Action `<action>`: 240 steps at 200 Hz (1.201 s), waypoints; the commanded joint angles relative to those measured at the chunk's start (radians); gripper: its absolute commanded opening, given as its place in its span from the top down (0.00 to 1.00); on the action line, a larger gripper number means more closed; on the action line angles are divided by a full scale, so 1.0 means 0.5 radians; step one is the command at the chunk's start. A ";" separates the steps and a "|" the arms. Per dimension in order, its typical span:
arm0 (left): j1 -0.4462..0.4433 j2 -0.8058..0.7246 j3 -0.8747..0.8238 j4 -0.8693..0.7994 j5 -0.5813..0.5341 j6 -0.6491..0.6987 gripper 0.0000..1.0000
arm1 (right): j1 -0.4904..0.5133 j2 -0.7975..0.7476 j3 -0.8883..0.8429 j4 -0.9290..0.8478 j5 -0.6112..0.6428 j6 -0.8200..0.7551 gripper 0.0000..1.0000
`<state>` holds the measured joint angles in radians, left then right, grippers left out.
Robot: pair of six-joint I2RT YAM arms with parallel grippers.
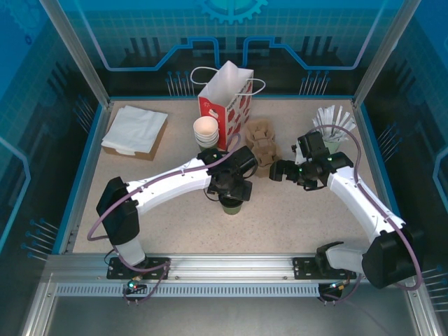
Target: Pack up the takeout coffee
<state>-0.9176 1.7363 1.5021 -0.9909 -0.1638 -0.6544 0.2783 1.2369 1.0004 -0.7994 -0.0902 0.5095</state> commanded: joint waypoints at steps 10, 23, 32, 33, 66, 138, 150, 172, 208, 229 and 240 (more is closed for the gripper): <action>-0.014 -0.033 0.063 -0.085 -0.040 0.009 0.13 | -0.021 0.007 0.029 -0.003 -0.067 -0.007 0.00; -0.009 -0.085 0.074 -0.102 -0.071 -0.005 0.12 | -0.018 -0.004 0.049 -0.011 -0.118 -0.032 0.00; 0.002 -0.131 0.079 -0.105 -0.065 -0.014 0.11 | -0.020 -0.017 0.067 -0.017 -0.175 -0.063 0.00; 0.005 -0.134 0.079 -0.106 -0.063 -0.015 0.11 | -0.020 -0.017 0.070 -0.018 -0.183 -0.065 0.00; 0.126 -0.366 -0.001 -0.021 0.076 -0.067 0.11 | 0.047 -0.023 0.200 -0.107 -0.397 -0.177 0.02; 0.563 -0.926 -0.794 0.572 0.815 -0.376 0.27 | 0.584 0.334 0.484 -0.260 -0.480 -0.237 0.25; 0.574 -0.953 -0.882 0.657 0.873 -0.424 0.29 | 0.631 0.415 0.515 -0.254 -0.482 -0.233 0.28; 0.586 -0.936 -0.977 0.768 0.948 -0.484 0.29 | 0.699 0.538 0.570 -0.263 -0.483 -0.225 0.33; 0.585 -0.852 -1.022 0.817 0.964 -0.512 0.31 | 0.735 0.648 0.610 -0.251 -0.466 -0.197 0.39; 0.585 -0.799 -1.031 0.802 0.944 -0.495 0.32 | 0.735 0.685 0.619 -0.265 -0.414 -0.189 0.41; 0.584 -0.772 -1.043 0.805 0.948 -0.492 0.34 | 0.735 0.705 0.624 -0.271 -0.402 -0.187 0.42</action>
<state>-0.6327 1.3186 1.0046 -0.6041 0.2794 -0.8925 0.6346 1.5646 1.2774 -0.9020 -0.3107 0.4072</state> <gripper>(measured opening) 0.678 0.588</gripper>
